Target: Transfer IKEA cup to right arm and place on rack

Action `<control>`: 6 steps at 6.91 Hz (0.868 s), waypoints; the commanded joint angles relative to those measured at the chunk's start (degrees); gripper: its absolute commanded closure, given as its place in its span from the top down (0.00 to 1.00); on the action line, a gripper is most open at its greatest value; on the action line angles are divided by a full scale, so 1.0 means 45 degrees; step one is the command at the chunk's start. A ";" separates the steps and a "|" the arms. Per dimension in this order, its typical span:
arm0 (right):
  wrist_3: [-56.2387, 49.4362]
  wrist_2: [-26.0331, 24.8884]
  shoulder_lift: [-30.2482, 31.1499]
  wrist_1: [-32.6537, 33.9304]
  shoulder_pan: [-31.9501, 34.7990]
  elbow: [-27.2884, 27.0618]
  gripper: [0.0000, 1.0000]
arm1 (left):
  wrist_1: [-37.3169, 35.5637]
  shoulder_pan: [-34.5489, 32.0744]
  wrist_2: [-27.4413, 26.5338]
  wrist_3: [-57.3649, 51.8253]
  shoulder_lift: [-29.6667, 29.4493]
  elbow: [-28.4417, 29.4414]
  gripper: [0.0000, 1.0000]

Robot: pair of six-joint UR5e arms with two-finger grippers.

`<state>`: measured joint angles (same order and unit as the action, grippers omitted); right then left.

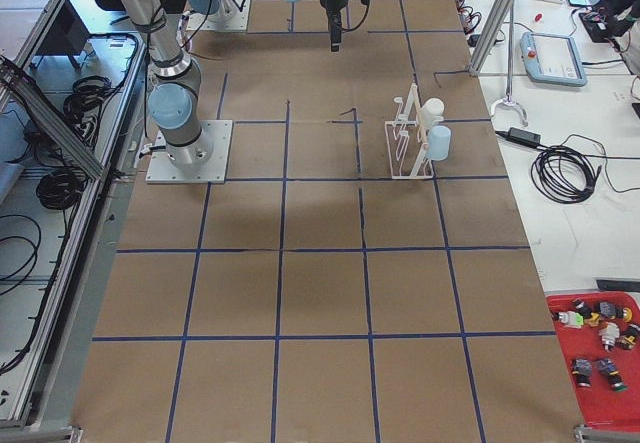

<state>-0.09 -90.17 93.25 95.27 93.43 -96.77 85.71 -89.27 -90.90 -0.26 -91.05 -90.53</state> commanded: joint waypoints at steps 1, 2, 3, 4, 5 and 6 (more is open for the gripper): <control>-0.0077 0.0367 0.0058 -0.0039 -0.1102 -0.0116 1.00 | 0.0015 -0.0007 0.0005 0.0000 0.0000 0.0000 1.00; -0.0078 0.0371 0.0059 -0.0039 -0.1113 -0.0117 1.00 | -0.0004 -0.0007 0.0006 0.0000 0.0000 0.0000 1.00; -0.0078 0.0371 0.0059 -0.0039 -0.1113 -0.0117 1.00 | 0.0015 -0.0007 0.0006 0.0000 0.0000 0.0000 1.00; -0.0078 0.0468 0.0175 -0.0252 -0.1055 -0.0330 1.00 | -0.0004 -0.0007 0.0006 0.0000 -0.0019 0.0000 1.00; -0.0058 0.0488 0.0195 -0.0254 -0.0745 -0.0332 1.00 | -0.0005 -0.0007 0.0006 0.0000 0.0000 0.0000 1.00; 0.0019 0.0353 0.0234 -0.0196 0.0147 -0.0255 1.00 | 0.0015 -0.0007 0.0006 0.0000 0.0000 0.0000 1.00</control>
<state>-0.29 -88.21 94.08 94.31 90.63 -98.06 85.72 -89.30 -90.88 -0.26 -91.08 -90.53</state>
